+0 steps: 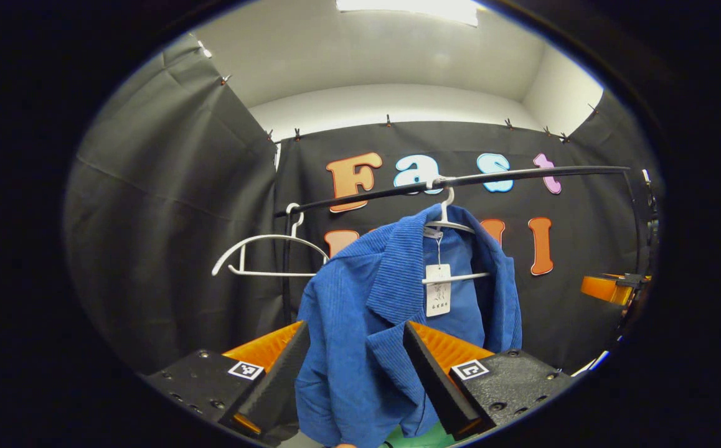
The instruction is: Grasp the clothes on the hanger with both hands and then place them into the laundry hamper below.
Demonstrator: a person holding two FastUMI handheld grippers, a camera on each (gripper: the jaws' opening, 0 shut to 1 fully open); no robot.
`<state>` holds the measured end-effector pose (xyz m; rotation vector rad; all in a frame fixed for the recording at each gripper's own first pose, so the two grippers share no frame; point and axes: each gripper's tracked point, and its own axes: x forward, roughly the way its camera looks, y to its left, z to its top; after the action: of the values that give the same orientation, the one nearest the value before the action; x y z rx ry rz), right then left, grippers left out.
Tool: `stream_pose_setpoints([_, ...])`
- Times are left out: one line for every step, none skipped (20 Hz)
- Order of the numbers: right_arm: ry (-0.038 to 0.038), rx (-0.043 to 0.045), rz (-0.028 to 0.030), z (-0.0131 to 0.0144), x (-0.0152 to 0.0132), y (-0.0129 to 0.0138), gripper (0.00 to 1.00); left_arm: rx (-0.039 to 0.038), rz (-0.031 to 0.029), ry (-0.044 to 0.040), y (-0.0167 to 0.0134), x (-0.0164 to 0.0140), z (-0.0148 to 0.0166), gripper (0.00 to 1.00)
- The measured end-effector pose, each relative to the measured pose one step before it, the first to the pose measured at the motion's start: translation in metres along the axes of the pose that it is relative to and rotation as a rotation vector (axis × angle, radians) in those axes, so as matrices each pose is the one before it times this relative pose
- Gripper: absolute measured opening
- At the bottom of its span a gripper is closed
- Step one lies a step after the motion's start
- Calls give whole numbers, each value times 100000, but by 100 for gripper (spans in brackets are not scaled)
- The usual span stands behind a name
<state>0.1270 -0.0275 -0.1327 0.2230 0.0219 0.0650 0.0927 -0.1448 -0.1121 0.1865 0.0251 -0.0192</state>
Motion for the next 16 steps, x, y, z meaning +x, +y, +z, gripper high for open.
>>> stream_pose_setpoints([1436,1541,-717,-188,253,-299,97,-886,1086,3029,-536,373,-774,95])
stream_pose_setpoints([1037,1489,54,-140,-27,113,98,-2359,-58,4815,-835,234,-951,95])
stream_pose_setpoints([1518,807,53,-257,-186,406,98,-2128,46,2719,-444,175,-606,93])
stream_pose_setpoints([1536,-461,70,-396,-489,339,97,-1988,2926,1847,385,207,-399,95])
stream_pose_setpoints([2925,-1262,-1023,-697,-657,146,97,-2249,3684,2752,456,-121,-994,94])
stream_pose_setpoints([3046,-2147,-1164,-688,-730,-31,97,-1386,2560,3553,289,-410,-1002,95])
stream_pose_setpoints([2729,-1363,-1636,-489,-714,37,97,-616,2150,1668,364,-524,-592,94])
stream_pose_setpoints([861,-649,732,-221,-641,435,98,43,1428,-720,267,-599,86,95])
stream_pose_setpoints([-1050,-387,1202,222,-491,752,98,871,1133,-1538,171,-577,278,95])
stream_pose_setpoints([-2318,-126,986,521,-225,458,98,1056,999,-916,159,-646,100,95])
stream_pose_setpoints([-1978,-55,1049,482,-181,415,98,218,657,747,-33,-437,-292,95])
stream_pose_setpoints([-767,-647,1180,254,115,590,98,-696,-185,814,-285,-454,-144,95])
stream_pose_setpoints([259,-1326,507,-156,284,373,98,-968,-1109,702,-400,-191,72,92])
stream_pose_setpoints([276,-1253,208,12,483,352,98,-816,-925,306,-382,10,48,92])
stream_pose_setpoints([-8,-604,-905,115,743,244,98,-323,-1786,390,-463,417,-9,92])
stream_pose_setpoints([162,332,-1770,66,673,87,98,520,-2408,890,-552,660,-180,95])
